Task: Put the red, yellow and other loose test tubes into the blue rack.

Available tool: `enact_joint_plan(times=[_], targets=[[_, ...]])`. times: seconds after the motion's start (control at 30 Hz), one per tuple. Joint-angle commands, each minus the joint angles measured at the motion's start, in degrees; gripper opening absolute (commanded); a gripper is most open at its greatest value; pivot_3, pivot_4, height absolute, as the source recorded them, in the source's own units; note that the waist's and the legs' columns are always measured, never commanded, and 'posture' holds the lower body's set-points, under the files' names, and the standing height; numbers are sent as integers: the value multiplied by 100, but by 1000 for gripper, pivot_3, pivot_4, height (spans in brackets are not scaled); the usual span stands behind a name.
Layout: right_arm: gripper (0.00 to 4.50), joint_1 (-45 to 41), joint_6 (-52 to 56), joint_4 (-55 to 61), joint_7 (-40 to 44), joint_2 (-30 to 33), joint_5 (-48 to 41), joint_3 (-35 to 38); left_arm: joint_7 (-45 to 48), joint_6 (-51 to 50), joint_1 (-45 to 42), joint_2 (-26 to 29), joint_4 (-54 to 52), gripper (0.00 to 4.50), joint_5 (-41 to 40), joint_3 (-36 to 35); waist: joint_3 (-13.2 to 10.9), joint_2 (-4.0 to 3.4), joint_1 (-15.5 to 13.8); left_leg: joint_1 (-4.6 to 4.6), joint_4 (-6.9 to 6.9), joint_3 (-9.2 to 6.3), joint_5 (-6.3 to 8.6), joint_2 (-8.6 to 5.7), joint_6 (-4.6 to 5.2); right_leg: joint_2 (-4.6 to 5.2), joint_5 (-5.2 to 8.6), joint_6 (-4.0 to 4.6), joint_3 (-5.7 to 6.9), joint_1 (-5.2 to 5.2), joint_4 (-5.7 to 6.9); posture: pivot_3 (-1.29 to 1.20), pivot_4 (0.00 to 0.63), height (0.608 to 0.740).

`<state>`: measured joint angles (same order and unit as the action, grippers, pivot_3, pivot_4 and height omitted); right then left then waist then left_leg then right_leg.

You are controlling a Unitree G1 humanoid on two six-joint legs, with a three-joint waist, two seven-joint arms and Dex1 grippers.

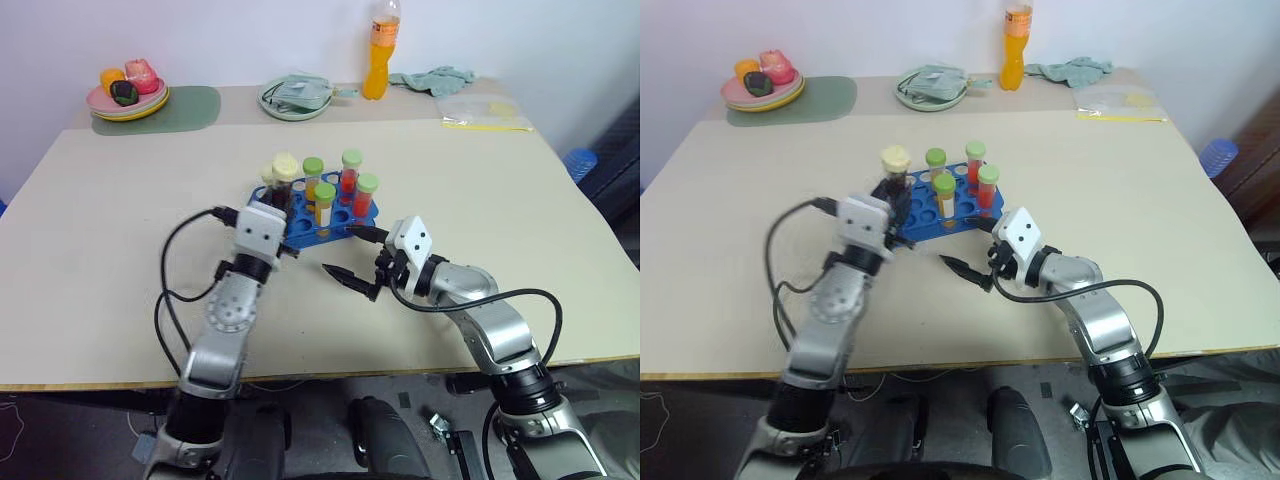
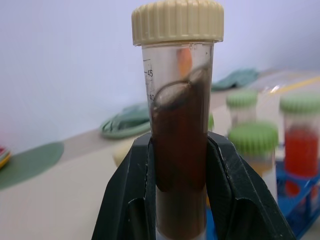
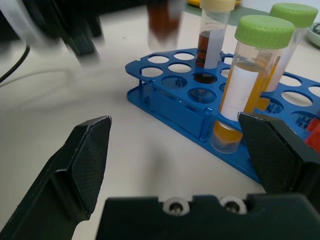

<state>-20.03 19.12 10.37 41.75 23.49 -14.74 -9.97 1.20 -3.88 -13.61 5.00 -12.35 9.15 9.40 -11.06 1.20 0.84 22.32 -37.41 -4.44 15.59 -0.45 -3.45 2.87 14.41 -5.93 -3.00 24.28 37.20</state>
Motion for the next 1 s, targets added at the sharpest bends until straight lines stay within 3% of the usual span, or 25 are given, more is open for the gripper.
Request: enact_joint_plan(times=[0.03,0.23,0.53,1.0], targets=[[4500,46,-117,158,-146,-67,-15,175,-213,242,-252,-145,274,858,146,-13,0,0,-12,0,0,-1,0,0,0,0,0,0,1,0,1,0,150,740],[4500,113,-108,213,-286,-128,-11,167,-241,73,-534,-248,721,858,273,43,0,0,-8,3,-2,-2,0,0,0,-2,0,-1,2,0,-1,0,150,740],[4500,104,-194,103,-333,-163,23,137,-185,-257,-376,-159,506,858,499,83,0,0,-7,2,-2,-3,0,1,0,-2,1,-1,2,0,-1,0,150,740],[4500,9,-270,-2,-296,-290,106,77,296,-236,-291,-455,740,858,-431,-240,1,-1,-10,2,-4,-3,0,1,0,-2,1,-1,2,-2,-1,0,150,740]])
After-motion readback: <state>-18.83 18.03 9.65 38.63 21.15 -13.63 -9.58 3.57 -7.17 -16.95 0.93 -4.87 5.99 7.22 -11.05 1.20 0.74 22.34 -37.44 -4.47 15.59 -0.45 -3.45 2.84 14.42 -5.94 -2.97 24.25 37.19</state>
